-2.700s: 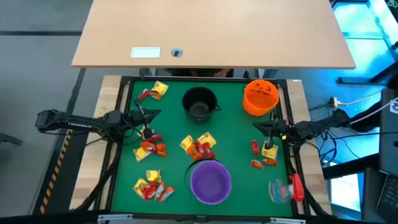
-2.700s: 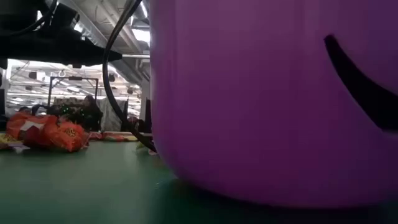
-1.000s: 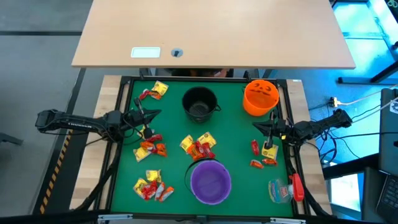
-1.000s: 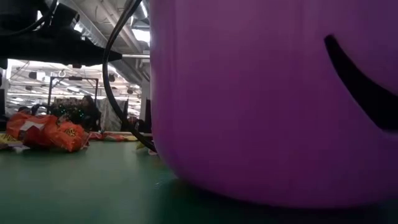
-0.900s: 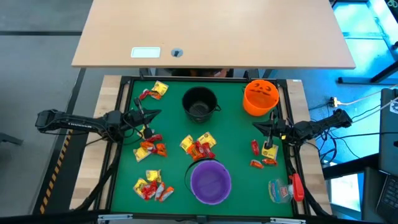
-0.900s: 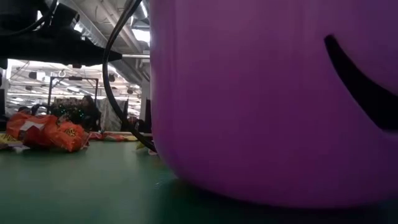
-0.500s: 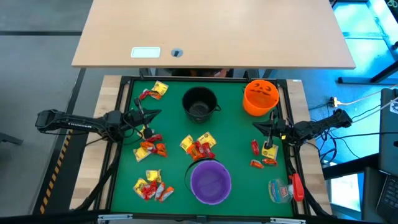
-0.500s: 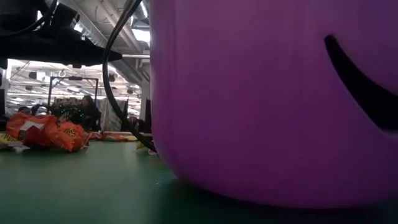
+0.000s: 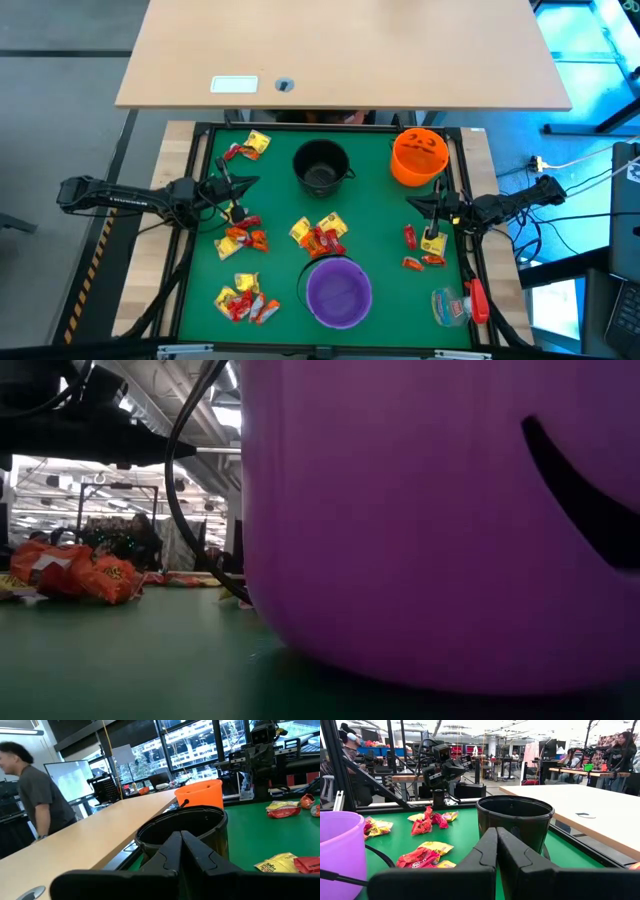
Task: Sort candy
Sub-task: Put the red candy into the black bucket
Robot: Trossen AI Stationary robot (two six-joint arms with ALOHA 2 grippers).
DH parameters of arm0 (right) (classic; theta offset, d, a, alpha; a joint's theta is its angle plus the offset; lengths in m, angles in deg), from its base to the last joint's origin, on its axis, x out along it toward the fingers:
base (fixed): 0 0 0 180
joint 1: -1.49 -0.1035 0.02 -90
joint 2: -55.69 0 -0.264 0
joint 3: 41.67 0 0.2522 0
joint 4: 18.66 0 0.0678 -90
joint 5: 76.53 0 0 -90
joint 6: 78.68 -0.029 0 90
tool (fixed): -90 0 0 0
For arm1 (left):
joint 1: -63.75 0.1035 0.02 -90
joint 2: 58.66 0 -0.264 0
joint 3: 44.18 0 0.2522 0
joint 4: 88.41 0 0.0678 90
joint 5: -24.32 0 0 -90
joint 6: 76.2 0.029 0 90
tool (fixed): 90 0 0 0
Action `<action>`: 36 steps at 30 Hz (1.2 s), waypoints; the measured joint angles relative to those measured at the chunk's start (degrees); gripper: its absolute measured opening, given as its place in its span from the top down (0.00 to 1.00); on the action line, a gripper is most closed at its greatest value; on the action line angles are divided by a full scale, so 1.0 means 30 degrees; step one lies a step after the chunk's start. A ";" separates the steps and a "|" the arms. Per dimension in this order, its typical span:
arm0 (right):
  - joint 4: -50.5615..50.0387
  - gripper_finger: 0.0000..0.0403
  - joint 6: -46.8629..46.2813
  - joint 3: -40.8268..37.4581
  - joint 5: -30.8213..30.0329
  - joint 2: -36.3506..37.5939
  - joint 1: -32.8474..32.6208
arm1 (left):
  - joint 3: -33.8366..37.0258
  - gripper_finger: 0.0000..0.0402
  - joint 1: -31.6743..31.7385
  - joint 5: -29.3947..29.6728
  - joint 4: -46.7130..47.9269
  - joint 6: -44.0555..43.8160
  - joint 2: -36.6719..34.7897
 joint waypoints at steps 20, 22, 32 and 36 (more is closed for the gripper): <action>0.0000 0.99 -0.0005 0.0000 0.0000 0.0000 -0.0007 | 0.0004 1.00 -0.0001 0.0001 -0.0004 0.0000 0.0000; 0.0000 0.99 -0.0005 0.0000 0.0000 0.0000 -0.0007 | 0.0000 1.00 0.0000 0.0000 -0.0001 0.0000 0.0000; 0.0781 0.99 -0.0003 -0.0015 -0.0258 0.0007 0.0000 | 0.0000 1.00 -0.0003 0.0000 -0.0005 0.0000 -0.0003; 0.2132 0.99 0.0009 -0.0015 -0.0656 0.0007 0.0000 | 0.0000 1.00 -0.0007 0.0000 0.0002 0.0000 -0.0003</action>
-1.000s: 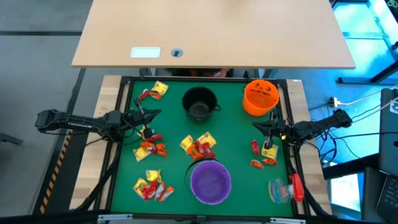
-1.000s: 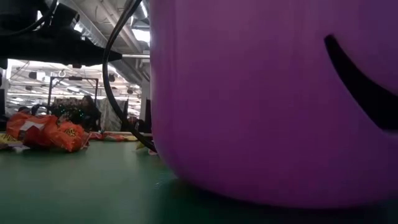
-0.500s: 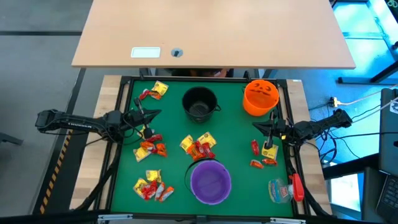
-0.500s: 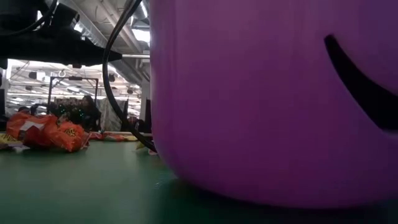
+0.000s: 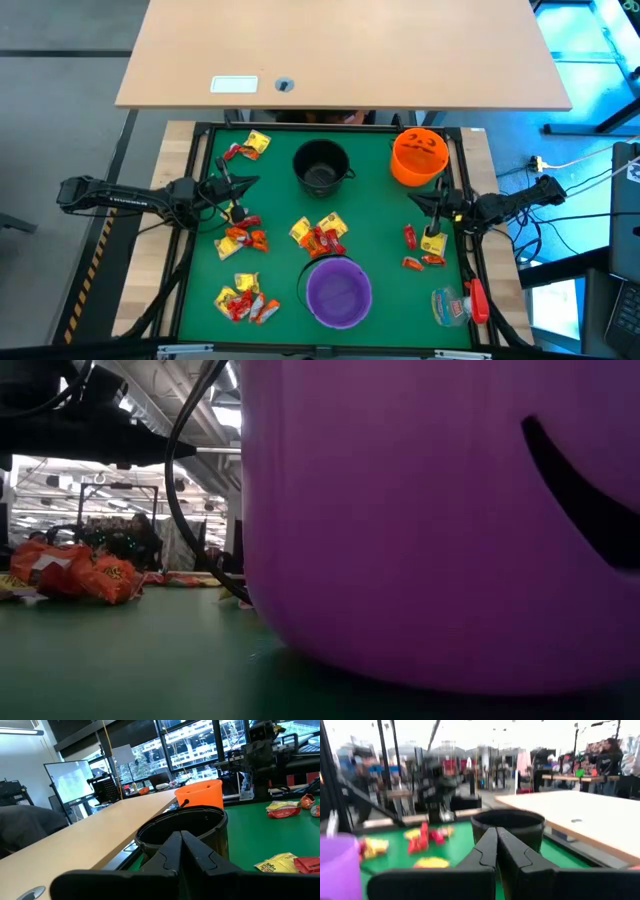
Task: Sort candy
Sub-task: Put the red candy into the black bucket
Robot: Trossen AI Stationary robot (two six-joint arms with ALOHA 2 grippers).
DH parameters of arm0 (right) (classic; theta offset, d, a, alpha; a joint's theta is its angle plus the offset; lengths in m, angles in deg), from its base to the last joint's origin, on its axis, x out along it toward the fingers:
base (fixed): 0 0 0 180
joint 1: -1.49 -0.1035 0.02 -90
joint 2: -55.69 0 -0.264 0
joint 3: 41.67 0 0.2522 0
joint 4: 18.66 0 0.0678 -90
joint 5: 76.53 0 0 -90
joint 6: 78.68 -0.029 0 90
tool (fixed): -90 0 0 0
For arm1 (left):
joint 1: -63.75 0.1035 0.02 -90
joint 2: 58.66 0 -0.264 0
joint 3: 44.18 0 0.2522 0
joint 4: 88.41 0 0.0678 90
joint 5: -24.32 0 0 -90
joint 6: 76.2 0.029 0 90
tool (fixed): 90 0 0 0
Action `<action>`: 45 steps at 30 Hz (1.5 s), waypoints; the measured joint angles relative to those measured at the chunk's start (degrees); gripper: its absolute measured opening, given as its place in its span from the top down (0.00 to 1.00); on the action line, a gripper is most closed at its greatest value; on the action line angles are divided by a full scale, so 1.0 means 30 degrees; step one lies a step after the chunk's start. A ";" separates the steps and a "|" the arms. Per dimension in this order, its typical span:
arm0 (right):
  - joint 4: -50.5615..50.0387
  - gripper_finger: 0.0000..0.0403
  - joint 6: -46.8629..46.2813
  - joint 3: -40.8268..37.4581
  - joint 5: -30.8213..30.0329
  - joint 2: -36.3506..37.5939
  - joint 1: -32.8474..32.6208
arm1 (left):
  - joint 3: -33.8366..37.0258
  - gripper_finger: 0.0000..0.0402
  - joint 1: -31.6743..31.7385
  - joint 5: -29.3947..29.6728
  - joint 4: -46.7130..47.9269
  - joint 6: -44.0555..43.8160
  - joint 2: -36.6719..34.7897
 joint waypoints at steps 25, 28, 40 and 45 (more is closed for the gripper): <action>-1.2289 0.99 -0.5135 1.0306 0.1976 -1.0738 0.0000 | 0.0000 1.00 0.0004 0.0000 -0.0003 0.0000 0.0007; -1.4929 0.98 -0.6728 1.1904 0.2885 -1.1958 0.0000 | 0.0000 1.00 0.0000 0.0000 -0.0007 -0.0004 0.0000; -1.8972 0.62 -1.2140 1.3449 0.5866 -1.5555 0.0000 | 0.0000 1.00 0.0003 -0.0066 -0.0014 -0.0094 0.0004; -1.9985 0.52 -1.3198 1.3449 0.6573 -1.6373 0.0000 | 0.0000 1.00 0.0000 -0.0077 -0.0014 -0.1533 0.0000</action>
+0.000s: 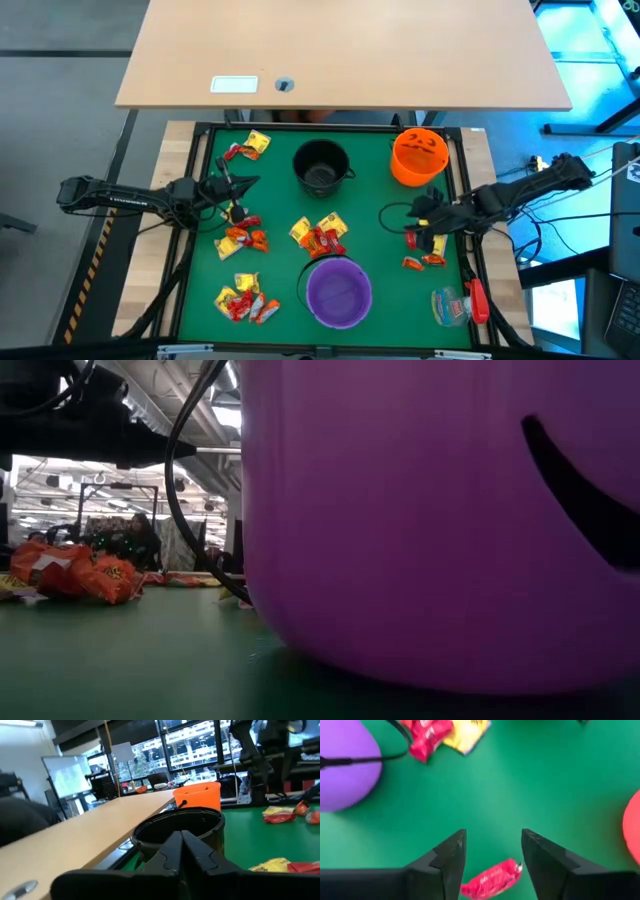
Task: Sort candy
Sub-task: Put the red candy into the black bucket
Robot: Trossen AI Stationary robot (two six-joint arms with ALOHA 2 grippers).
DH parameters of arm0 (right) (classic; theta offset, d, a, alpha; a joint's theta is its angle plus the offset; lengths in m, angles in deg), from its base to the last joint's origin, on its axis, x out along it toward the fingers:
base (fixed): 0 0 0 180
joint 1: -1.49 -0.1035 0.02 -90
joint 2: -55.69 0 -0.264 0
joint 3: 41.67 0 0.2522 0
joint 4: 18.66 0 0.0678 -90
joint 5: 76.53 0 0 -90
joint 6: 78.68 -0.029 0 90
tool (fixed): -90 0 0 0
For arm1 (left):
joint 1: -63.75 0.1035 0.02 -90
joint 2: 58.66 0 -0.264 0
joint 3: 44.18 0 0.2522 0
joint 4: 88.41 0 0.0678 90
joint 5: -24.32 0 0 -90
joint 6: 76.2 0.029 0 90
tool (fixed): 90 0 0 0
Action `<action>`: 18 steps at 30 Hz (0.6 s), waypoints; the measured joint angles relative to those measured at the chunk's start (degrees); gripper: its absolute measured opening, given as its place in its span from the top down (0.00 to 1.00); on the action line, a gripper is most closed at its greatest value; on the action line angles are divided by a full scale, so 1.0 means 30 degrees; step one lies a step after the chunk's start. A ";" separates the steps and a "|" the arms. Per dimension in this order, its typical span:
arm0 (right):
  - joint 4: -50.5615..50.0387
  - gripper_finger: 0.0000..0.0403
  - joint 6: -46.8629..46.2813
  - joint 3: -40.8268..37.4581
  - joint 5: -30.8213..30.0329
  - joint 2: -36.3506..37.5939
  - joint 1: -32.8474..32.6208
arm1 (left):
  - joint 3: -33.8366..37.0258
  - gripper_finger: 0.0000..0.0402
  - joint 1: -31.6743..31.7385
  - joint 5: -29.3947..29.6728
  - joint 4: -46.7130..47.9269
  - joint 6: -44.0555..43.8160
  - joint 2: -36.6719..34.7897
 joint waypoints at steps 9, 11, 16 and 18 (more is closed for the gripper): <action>-0.1135 0.51 -0.1242 -0.0007 0.1856 -0.0868 0.0000 | 0.0000 1.00 0.0000 -0.0003 0.0000 -0.1627 0.0000; -0.1414 0.51 -0.1478 -0.0007 0.1929 -0.0937 0.0000 | 0.0001 1.00 -0.0001 -0.0003 0.0000 -0.1629 0.0001; -0.1565 0.51 -0.1988 -0.0007 0.1049 -0.0945 0.0000 | 0.0003 1.00 0.0000 -0.0003 0.0000 -0.1626 0.0000; -0.1764 0.51 -0.2268 -0.0007 0.1105 -0.0940 0.0000 | 0.0000 1.00 0.0000 -0.0003 0.0000 -0.1628 0.0000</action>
